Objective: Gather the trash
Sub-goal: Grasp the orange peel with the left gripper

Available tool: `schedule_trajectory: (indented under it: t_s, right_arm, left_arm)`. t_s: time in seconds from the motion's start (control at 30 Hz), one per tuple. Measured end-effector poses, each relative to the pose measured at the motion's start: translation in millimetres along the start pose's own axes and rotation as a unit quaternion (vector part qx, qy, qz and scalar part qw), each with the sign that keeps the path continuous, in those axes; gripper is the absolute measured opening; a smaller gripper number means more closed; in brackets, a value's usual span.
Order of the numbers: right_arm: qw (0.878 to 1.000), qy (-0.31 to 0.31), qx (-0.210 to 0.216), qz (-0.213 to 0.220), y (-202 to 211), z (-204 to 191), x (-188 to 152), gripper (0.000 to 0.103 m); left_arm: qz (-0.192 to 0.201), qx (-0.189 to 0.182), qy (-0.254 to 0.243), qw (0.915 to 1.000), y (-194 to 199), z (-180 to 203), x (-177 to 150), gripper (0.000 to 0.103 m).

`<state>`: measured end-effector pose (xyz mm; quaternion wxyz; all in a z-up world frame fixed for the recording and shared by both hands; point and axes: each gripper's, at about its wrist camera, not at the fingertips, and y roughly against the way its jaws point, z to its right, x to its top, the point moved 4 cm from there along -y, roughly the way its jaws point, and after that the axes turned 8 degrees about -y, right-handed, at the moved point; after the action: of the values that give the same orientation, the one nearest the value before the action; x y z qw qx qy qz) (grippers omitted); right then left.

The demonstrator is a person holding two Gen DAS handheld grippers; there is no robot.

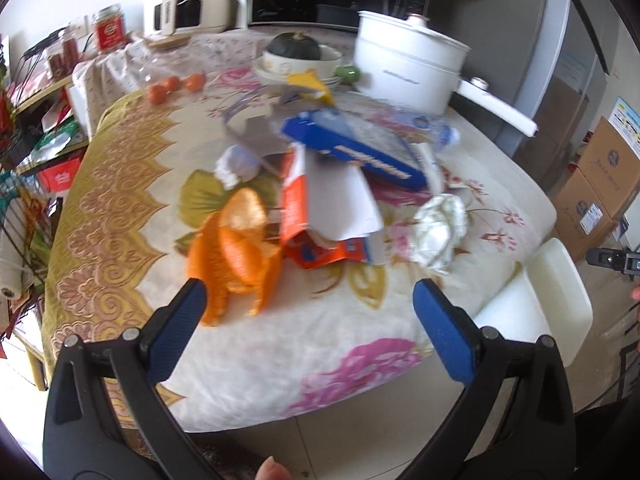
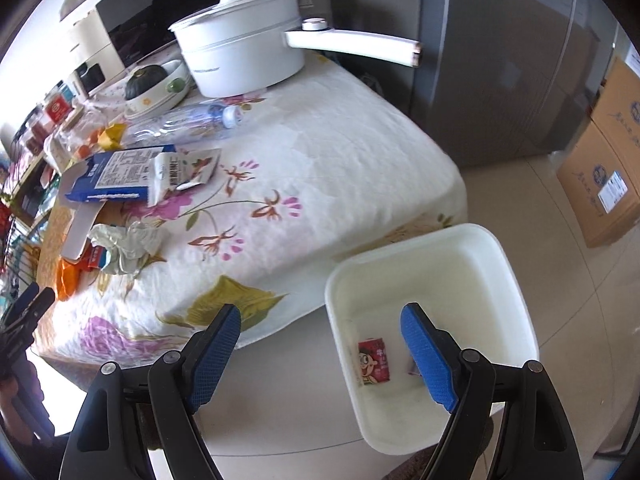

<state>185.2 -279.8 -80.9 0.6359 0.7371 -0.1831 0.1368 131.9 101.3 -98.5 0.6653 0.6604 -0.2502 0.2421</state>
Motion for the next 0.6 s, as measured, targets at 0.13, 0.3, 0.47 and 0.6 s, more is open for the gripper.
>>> schedule_trajectory:
  t_s: [0.13, 0.3, 0.47, 0.6]
  right_arm:
    - [1.000, 0.014, 0.003, -0.007, -10.6, -24.5, -0.9, 0.084]
    - [0.999, 0.028, 0.010, -0.010, -19.3, -51.5, 0.3, 0.084]
    - [0.999, 0.035, 0.023, -0.014, -27.8, -77.9, 1.2, 0.084]
    - [0.998, 0.040, 0.034, -0.018, -34.6, -97.2, 0.6, 0.084]
  left_arm:
    - [-0.013, 0.017, 0.009, 0.9997, -15.2, -18.7, -2.0, 0.102]
    - [-0.033, 0.044, -0.016, 0.9984, -37.8, -28.1, -4.2, 0.102]
    - [-0.048, 0.056, -0.029, 0.9968, -56.0, -35.8, -7.2, 0.102]
    - [-0.054, 0.047, -0.022, 0.9972, -65.9, -44.1, -6.7, 0.093]
